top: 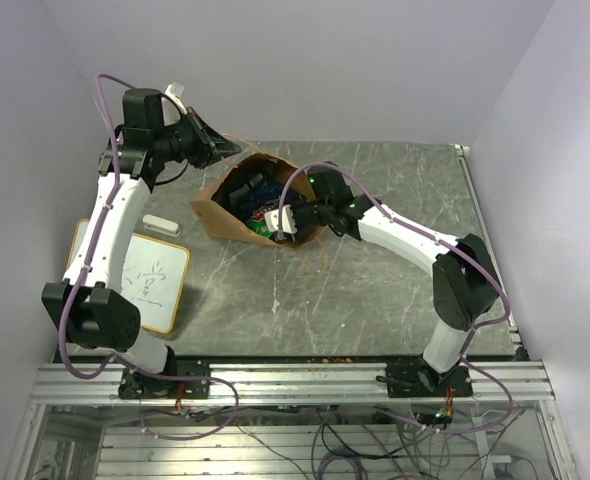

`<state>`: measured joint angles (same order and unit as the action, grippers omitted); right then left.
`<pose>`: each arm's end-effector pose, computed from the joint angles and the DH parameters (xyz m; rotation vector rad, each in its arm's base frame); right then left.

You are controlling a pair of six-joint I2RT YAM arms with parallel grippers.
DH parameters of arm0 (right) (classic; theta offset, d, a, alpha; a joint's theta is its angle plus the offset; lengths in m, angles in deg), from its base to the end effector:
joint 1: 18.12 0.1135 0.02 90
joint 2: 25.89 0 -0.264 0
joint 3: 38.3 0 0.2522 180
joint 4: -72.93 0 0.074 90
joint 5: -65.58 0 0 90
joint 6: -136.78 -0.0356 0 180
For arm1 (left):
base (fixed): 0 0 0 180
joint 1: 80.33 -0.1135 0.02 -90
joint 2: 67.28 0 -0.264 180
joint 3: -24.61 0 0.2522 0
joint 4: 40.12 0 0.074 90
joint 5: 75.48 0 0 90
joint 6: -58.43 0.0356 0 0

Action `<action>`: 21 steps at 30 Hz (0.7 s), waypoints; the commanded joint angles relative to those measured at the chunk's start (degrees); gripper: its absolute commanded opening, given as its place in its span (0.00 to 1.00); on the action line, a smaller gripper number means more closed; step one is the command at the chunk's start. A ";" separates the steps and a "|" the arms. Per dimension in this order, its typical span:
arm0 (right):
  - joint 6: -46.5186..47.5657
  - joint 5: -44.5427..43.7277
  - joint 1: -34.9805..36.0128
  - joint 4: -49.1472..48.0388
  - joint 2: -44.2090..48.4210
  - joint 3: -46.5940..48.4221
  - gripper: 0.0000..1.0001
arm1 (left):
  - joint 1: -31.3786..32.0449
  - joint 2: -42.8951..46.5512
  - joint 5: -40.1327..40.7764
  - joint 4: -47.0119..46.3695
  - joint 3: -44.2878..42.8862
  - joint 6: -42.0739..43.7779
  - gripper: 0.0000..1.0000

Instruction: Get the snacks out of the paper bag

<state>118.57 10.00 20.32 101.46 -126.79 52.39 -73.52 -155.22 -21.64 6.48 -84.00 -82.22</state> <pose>0.2998 0.2637 0.2633 -1.9086 0.9488 0.3353 0.3340 -0.0610 0.4214 -0.3901 2.1310 -1.2460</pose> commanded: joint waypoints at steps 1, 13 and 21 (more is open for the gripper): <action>-2.59 2.55 0.13 -5.30 -2.14 0.10 0.35 | 0.78 2.56 1.48 -0.37 -0.63 -0.70 0.07; -8.26 6.22 -1.77 -11.56 -0.61 -0.48 0.00 | 0.93 2.18 0.38 2.70 -0.92 1.76 0.07; -14.36 3.72 -1.77 -15.29 1.26 -0.13 0.00 | 0.93 0.68 -0.93 2.79 -1.85 3.36 0.07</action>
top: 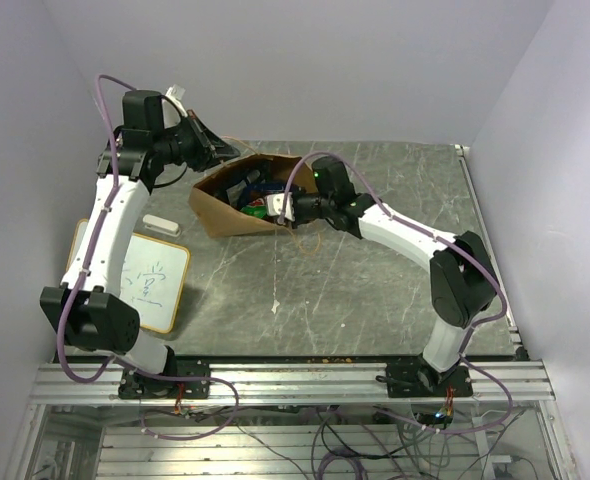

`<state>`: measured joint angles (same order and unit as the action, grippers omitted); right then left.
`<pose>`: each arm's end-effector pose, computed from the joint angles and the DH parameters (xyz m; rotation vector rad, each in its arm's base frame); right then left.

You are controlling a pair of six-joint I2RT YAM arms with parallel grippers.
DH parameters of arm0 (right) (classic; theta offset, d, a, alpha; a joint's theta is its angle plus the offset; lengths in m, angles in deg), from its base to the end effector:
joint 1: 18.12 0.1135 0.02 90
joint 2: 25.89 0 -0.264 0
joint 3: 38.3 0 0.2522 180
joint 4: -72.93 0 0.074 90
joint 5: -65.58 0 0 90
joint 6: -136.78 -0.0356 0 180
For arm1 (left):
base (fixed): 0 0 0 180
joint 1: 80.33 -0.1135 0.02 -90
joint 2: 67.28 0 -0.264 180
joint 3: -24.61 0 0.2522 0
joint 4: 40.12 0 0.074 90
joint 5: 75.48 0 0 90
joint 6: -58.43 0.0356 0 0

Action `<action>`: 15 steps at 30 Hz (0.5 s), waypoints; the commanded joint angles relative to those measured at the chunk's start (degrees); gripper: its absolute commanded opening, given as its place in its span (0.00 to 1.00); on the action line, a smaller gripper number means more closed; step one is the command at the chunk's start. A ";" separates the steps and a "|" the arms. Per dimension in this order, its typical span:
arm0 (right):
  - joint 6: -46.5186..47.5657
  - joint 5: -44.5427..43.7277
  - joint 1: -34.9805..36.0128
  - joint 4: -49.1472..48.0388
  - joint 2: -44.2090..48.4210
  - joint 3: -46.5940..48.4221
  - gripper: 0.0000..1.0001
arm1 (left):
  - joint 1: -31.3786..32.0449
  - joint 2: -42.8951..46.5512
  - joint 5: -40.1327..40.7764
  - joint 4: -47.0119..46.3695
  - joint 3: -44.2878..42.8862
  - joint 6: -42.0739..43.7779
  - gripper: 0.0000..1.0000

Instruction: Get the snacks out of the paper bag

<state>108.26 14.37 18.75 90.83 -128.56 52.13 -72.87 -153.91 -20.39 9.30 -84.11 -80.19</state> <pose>0.3165 0.2653 0.2665 -1.7419 0.9802 0.4335 0.3244 -0.0630 0.4245 -0.3694 2.1518 -1.2088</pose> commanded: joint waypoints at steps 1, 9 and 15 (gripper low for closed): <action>-4.47 -1.41 -0.20 -4.81 3.04 0.62 0.00 | 0.27 -0.64 -2.39 -0.10 -1.65 1.40 0.07; -9.91 -4.22 0.01 -2.15 2.35 6.93 0.00 | 0.14 -0.87 -2.82 1.60 -3.33 4.32 0.07; -17.29 -5.42 0.17 -5.57 5.66 6.90 0.00 | -0.39 -0.95 -2.94 3.02 -3.88 6.36 0.07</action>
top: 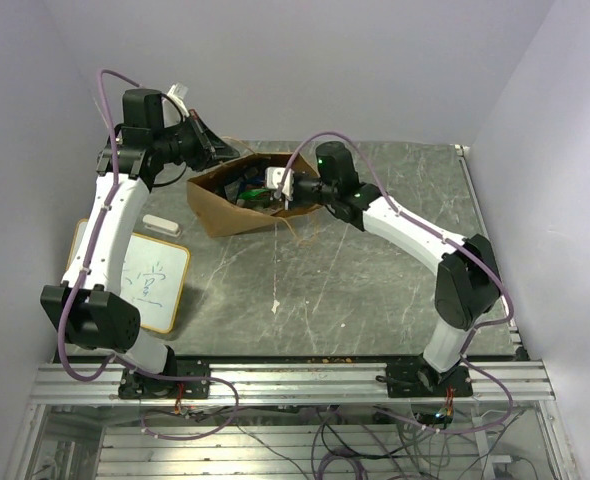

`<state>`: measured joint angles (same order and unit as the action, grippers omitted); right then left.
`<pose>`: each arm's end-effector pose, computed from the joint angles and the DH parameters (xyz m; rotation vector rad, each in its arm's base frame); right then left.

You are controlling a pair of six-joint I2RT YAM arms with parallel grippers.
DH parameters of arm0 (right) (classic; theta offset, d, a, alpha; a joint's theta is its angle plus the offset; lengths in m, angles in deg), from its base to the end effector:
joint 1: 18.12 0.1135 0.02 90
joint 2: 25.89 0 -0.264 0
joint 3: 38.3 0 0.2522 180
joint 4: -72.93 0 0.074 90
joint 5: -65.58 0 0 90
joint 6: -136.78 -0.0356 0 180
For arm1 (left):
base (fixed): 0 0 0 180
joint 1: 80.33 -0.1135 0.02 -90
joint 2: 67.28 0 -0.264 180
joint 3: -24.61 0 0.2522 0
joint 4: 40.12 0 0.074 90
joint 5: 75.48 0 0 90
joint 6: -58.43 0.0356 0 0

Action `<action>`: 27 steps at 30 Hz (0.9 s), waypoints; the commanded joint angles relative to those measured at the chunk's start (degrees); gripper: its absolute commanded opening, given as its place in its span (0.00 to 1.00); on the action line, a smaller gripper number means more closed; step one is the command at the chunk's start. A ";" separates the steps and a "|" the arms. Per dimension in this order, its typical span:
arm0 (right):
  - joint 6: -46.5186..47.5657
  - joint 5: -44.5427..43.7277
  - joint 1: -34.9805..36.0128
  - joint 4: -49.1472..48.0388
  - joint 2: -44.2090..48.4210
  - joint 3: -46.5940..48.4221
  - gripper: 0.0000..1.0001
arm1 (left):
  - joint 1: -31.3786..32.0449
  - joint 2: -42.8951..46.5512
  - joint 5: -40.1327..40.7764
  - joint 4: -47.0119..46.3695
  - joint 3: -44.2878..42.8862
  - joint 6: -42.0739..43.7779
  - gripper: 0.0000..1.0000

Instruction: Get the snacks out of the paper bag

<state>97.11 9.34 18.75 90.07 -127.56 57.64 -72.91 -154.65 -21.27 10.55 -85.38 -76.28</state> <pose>0.3240 0.2677 0.3066 -1.5742 1.1030 0.4213 0.3260 -0.0635 0.4258 -0.2912 2.1604 -1.1852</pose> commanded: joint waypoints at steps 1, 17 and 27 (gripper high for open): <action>-6.84 -0.69 0.19 -5.07 5.46 1.27 0.00 | -0.38 -0.33 -1.94 2.15 -2.72 2.69 0.07; -16.10 -4.97 0.44 -6.66 16.59 2.93 0.00 | -0.48 2.63 -0.11 -2.84 0.79 -3.37 0.07; -17.63 -14.50 0.49 -2.64 24.58 11.85 0.00 | -0.48 3.74 3.19 0.36 0.51 -4.42 0.07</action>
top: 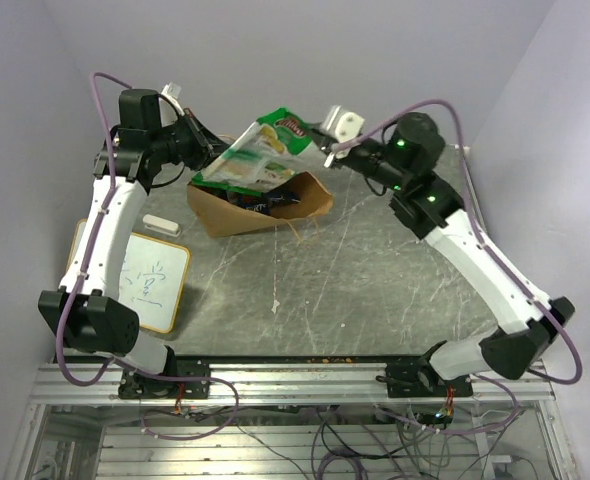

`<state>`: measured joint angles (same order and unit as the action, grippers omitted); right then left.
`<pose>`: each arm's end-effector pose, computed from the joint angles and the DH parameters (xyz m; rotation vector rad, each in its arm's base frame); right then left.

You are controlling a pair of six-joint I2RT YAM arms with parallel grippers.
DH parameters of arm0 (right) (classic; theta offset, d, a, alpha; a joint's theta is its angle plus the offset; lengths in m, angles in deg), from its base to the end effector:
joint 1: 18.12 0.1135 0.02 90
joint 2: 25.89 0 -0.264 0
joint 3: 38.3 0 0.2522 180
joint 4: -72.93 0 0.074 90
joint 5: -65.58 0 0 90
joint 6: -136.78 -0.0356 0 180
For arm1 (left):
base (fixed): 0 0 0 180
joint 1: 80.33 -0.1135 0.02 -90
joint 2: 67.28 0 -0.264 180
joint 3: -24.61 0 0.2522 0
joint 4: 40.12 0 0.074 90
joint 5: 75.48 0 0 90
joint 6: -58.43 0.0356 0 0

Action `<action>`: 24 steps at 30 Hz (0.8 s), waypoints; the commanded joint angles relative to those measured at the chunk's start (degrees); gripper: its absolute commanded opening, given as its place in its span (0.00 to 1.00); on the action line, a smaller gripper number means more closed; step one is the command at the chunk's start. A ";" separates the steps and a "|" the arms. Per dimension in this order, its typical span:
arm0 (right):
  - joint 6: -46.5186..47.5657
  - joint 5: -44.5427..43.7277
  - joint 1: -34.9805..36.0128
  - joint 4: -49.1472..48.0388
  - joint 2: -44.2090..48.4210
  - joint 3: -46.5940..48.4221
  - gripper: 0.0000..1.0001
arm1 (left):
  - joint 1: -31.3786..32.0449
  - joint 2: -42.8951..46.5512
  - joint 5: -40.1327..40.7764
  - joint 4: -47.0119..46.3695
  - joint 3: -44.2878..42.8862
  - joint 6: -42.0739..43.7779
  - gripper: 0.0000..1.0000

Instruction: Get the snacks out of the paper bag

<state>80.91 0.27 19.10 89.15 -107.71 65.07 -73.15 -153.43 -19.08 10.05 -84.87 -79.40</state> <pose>0.2481 0.2072 0.4773 -1.1328 0.9784 0.3615 0.3213 -0.0603 0.4300 -0.3695 2.1368 -1.1762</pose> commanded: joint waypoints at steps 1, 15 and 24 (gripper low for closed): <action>-1.59 -7.27 0.09 -1.44 5.49 5.15 0.00 | -0.24 2.70 0.86 0.75 0.08 -1.56 0.07; -2.32 -38.01 -2.93 1.84 11.33 1.47 0.00 | -0.26 3.75 2.04 4.28 -1.48 1.93 0.07; 1.11 -44.71 -14.69 -2.40 6.66 -8.01 0.00 | -0.25 3.37 -1.31 4.08 -2.16 3.63 0.07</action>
<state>79.21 -38.68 8.98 91.09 -98.23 62.16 -73.15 -151.64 -17.51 13.89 -84.87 -77.85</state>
